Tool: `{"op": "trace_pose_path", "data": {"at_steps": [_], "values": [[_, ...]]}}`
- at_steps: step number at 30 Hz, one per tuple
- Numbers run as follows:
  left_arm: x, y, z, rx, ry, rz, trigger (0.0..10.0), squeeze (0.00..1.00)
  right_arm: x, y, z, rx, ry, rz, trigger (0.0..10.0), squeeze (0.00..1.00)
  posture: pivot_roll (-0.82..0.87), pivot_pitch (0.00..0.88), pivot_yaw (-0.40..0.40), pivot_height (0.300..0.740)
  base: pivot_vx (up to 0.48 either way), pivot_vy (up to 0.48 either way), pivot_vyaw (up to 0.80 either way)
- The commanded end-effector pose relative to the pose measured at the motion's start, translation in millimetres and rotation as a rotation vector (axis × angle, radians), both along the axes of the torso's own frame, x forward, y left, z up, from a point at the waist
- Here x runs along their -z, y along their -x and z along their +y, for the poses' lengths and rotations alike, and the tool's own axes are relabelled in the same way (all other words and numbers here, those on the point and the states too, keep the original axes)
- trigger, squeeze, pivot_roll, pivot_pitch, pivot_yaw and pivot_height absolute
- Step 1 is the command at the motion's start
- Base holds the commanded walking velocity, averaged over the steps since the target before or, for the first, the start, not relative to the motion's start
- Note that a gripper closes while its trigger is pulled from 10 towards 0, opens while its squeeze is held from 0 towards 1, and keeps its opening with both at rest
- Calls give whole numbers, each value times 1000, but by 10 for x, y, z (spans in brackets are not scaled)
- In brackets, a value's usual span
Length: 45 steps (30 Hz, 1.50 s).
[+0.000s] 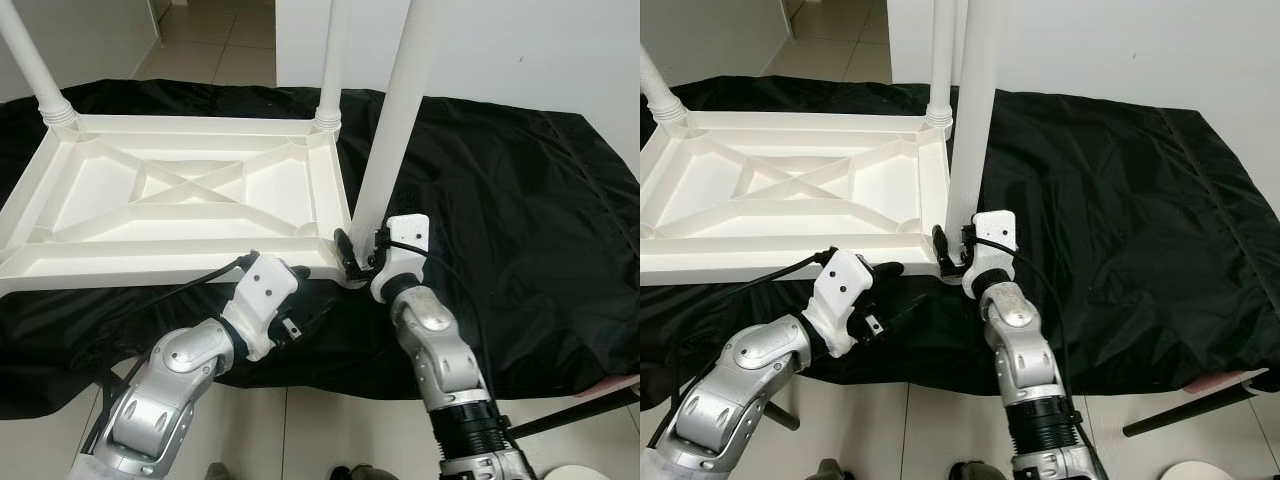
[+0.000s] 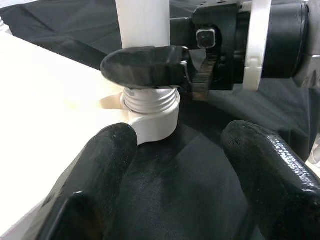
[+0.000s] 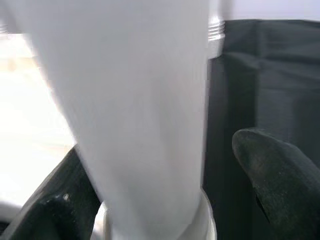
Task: Building children table
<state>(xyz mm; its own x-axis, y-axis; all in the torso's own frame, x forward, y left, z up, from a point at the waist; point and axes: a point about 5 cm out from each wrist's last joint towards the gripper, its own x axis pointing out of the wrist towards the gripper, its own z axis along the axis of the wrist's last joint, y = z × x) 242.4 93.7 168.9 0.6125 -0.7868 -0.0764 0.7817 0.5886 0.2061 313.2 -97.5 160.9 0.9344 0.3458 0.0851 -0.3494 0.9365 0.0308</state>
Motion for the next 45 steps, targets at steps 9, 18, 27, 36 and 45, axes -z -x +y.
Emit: {"op": "trace_pose_path", "data": {"at_steps": [9, 18, 27, 36, 45], "values": [[-3, -35, 7, -11, -6, -3, 10000, 0, -114, -81, -12, -259, 54, -45, 10000, 0, 6, 98, -31, 740, 0, 0, 0], [-17, -46, 22, -25, -3, -11, 10000, 0, -80, -169, -45, -314, 112, -69, 10000, 0, 19, 90, -41, 740, 0, 0, 0], [65, -87, 94, -217, 89, -50, 10000, 0, 46, -87, -166, -217, 62, -147, 10000, 0, 28, 77, -52, 740, 0, 0, 0], [138, -199, 203, -454, 201, -99, 10000, 0, 258, 54, -119, -144, -9, -158, 10000, 0, 17, 91, -49, 740, 0, 0, 0], [173, -154, 293, -554, 280, -185, 10000, 0, 406, 116, -98, -83, -11, -165, 10000, 0, 28, 43, -28, 740, 0, 0, 0]]}}
